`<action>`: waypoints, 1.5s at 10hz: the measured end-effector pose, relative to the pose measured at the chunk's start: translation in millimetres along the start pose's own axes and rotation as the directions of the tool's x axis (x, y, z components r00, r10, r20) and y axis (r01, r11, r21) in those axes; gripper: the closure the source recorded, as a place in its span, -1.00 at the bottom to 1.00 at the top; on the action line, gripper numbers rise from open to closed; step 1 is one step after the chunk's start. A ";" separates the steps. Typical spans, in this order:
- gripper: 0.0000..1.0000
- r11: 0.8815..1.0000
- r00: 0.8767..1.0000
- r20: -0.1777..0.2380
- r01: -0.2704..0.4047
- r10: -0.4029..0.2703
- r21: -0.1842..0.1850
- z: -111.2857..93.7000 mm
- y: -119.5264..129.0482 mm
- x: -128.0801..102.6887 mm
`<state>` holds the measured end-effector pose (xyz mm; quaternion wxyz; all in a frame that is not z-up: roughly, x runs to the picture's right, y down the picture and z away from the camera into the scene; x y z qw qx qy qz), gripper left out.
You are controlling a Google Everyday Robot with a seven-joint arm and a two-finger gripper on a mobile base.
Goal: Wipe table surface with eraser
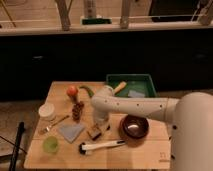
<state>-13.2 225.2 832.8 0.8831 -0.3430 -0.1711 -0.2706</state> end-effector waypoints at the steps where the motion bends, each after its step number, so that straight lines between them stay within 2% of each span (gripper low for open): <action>1: 1.00 1.000 1.000 -0.015 -0.014 0.014 0.000 -2.0 3.1 11.1; 3: 1.00 0.999 0.998 -0.050 -0.048 0.049 0.020 -9.1 -6.4 36.2; 6: 1.00 0.997 0.995 -0.079 -0.051 0.055 0.050 -16.7 -35.7 47.7; 8: 1.00 0.998 0.996 -0.081 -0.018 0.023 0.056 -16.0 -54.0 35.9; 10: 1.00 0.997 0.996 -0.065 0.059 -0.055 0.059 -10.3 -77.5 3.6; 11: 1.00 0.995 0.995 -0.055 0.088 -0.085 0.054 -7.8 -80.1 -7.9; 13: 1.00 0.988 0.989 -0.026 0.146 -0.145 0.039 -1.3 -70.0 -38.0; 15: 1.00 0.987 0.987 -0.007 0.160 -0.160 0.021 1.2 -49.1 -47.6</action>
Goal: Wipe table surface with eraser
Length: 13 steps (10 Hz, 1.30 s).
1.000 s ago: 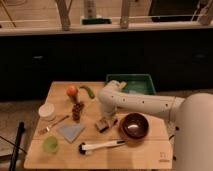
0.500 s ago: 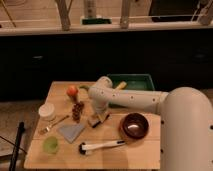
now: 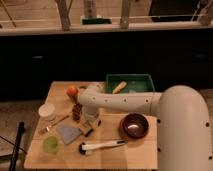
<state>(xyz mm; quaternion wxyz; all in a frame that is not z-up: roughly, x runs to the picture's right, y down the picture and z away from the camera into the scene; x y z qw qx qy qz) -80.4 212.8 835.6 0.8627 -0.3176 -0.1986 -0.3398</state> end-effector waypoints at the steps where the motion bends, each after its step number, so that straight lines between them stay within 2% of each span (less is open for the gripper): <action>1: 1.00 1.000 1.000 0.002 -0.006 0.006 -0.006 -0.5 7.9 1.8; 4: 1.00 0.998 0.998 -0.018 -0.061 0.061 -0.033 -5.0 51.0 31.8; 5: 1.00 0.995 0.995 -0.045 -0.094 0.093 -0.040 -7.4 63.6 49.6; 6: 1.00 0.993 0.992 -0.063 -0.114 0.111 -0.039 -8.9 64.5 61.4; 8: 1.00 0.990 0.986 -0.100 -0.136 0.133 -0.022 -13.8 51.9 83.2; 9: 1.00 0.991 0.985 -0.111 -0.137 0.135 -0.008 -16.5 35.9 90.1; 11: 1.00 0.993 0.986 -0.120 -0.117 0.116 0.005 -17.9 13.0 85.2; 13: 1.00 0.998 0.992 -0.110 -0.064 0.065 0.008 -13.3 -11.2 64.6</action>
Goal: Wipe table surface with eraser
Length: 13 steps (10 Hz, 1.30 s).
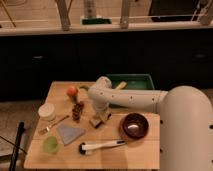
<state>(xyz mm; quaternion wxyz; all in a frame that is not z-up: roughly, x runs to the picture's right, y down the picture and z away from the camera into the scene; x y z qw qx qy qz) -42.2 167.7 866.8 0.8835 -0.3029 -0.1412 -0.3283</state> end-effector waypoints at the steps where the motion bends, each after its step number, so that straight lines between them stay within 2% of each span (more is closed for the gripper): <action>1: 1.00 0.999 0.999 0.017 0.039 -0.039 0.000 2.7 -8.2 -15.0; 4: 1.00 0.992 0.989 0.072 0.128 -0.127 -0.007 7.0 4.3 -52.6; 6: 1.00 0.991 0.988 0.088 0.133 -0.131 -0.021 5.1 30.0 -56.3; 8: 1.00 0.994 0.992 0.079 0.103 -0.100 -0.037 4.6 49.1 -36.7; 10: 1.00 0.997 0.998 0.044 0.049 -0.047 -0.056 3.7 64.9 -5.2; 13: 1.00 0.999 1.000 -0.008 -0.003 0.003 -0.037 -1.1 40.2 29.4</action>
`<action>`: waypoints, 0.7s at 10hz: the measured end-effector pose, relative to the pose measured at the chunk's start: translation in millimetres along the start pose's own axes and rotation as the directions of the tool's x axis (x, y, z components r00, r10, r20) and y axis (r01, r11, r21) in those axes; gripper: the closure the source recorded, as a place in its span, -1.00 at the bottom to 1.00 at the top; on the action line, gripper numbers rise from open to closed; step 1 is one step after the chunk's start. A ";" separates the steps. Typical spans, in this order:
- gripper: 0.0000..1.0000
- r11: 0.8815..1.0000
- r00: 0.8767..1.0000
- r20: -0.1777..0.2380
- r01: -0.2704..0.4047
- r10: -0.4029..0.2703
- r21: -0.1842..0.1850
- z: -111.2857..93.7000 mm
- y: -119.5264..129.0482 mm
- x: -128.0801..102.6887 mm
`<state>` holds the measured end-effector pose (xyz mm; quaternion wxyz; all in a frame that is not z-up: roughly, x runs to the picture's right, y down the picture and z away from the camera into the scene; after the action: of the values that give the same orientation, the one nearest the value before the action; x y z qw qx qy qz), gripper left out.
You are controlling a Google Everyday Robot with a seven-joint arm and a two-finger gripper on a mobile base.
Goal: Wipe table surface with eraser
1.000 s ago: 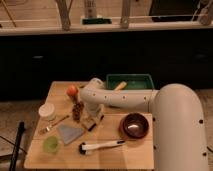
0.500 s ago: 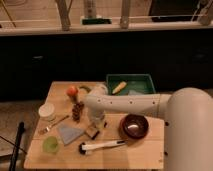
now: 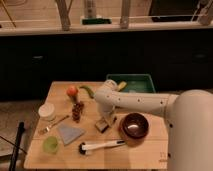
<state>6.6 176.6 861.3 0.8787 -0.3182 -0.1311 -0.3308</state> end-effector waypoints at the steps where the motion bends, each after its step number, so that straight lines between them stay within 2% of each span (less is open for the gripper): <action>1: 1.00 1.000 1.000 -0.007 0.000 0.000 0.006 -1.4 -8.8 3.2; 3: 1.00 0.999 0.999 -0.004 0.032 -0.032 0.016 -2.3 -25.5 -3.8; 5: 1.00 0.995 0.996 0.013 0.093 -0.093 0.029 -2.3 -45.1 -30.5; 6: 1.00 0.988 0.988 0.037 0.146 -0.148 0.043 -2.8 -53.5 -52.5; 7: 1.00 0.983 0.982 0.052 0.179 -0.181 0.043 -2.8 -51.6 -65.6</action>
<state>-76.7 177.6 854.6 0.8472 -0.2974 -0.1903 -0.3971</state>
